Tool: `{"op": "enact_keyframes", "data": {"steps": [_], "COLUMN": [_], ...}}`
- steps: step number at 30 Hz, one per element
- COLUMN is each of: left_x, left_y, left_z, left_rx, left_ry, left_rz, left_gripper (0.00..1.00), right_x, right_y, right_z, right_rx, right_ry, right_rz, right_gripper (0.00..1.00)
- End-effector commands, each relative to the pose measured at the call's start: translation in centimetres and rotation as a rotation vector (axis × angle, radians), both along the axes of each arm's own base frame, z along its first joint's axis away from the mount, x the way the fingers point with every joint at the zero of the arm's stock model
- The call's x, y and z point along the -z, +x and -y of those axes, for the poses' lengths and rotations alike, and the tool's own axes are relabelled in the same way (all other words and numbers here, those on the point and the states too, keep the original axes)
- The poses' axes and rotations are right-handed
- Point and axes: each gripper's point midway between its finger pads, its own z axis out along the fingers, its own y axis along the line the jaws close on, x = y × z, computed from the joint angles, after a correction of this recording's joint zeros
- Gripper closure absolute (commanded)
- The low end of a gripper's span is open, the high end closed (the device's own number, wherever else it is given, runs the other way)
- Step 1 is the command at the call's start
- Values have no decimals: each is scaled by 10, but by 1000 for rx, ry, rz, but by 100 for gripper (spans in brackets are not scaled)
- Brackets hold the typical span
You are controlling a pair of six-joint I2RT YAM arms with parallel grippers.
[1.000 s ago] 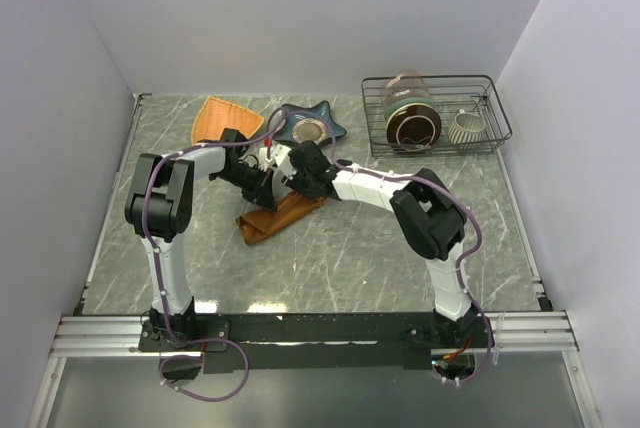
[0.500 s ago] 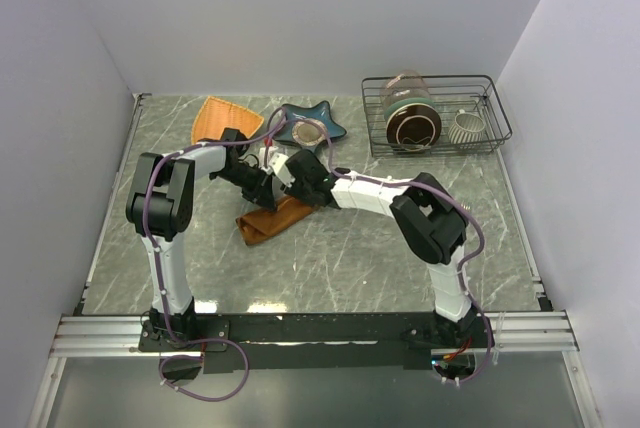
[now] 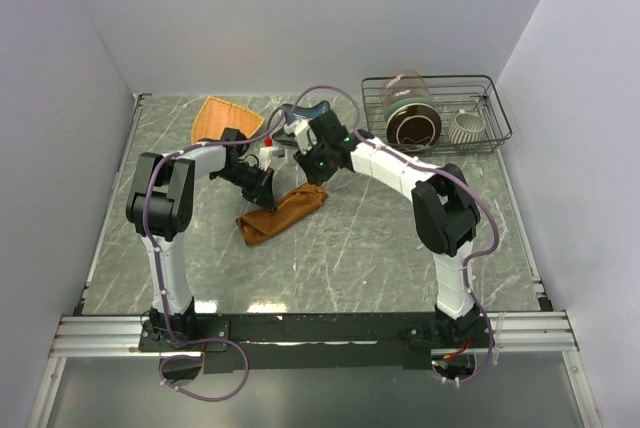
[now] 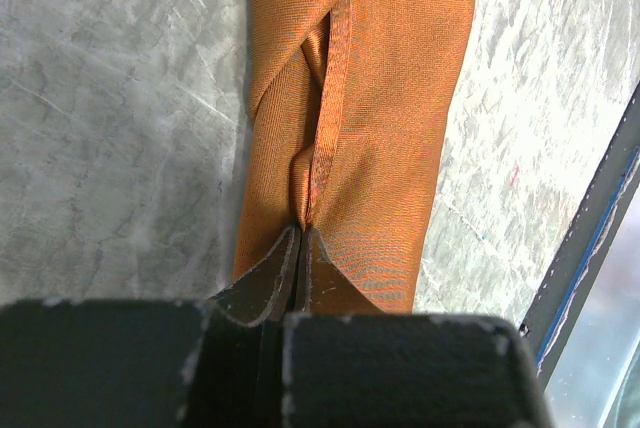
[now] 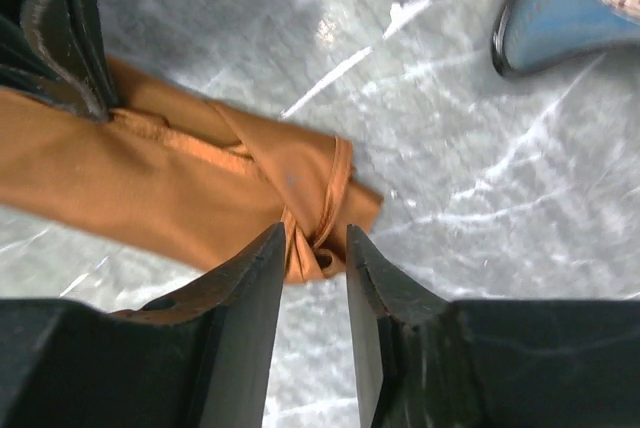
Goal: Fold the napkin into a case and place the utensils inside
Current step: Grasp the top corner of the smaller rectangle folded napkin from the folded napkin.
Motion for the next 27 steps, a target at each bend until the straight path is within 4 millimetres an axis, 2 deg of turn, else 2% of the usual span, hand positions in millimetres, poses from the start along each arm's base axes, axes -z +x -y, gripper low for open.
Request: {"op": "enact_keyframes", "data": {"steps": [1, 7, 14, 20, 22, 25, 26, 27], "left_x": [43, 44, 45, 42, 42, 41, 41, 42], "left_y": [-10, -11, -12, -9, -10, -9, -9, -8], "left_z": [-24, -24, -25, -25, -25, -25, -25, -25], "left_rx": [33, 32, 33, 29, 29, 30, 27, 27], "left_ry": [163, 164, 169, 172, 170, 168, 168, 170], "left_rz": [-25, -29, -30, -21, -23, -20, -22, -20], "left_gripper": [99, 99, 99, 99, 99, 99, 99, 99], "right_x": [-1, 10, 24, 53, 51, 28, 12, 4], "right_y": [-9, -6, -15, -24, -22, -15, -12, -9], "right_z": [0, -3, -11, 13, 21, 25, 21, 21], "right_rx": [40, 89, 97, 132, 134, 132, 119, 118], "right_ry": [116, 200, 243, 131, 121, 146, 179, 195], "right_rz": [-217, -371, -463, -487, -467, -411, -384, -369], "right_gripper": [63, 67, 74, 87, 87, 79, 74, 72]}}
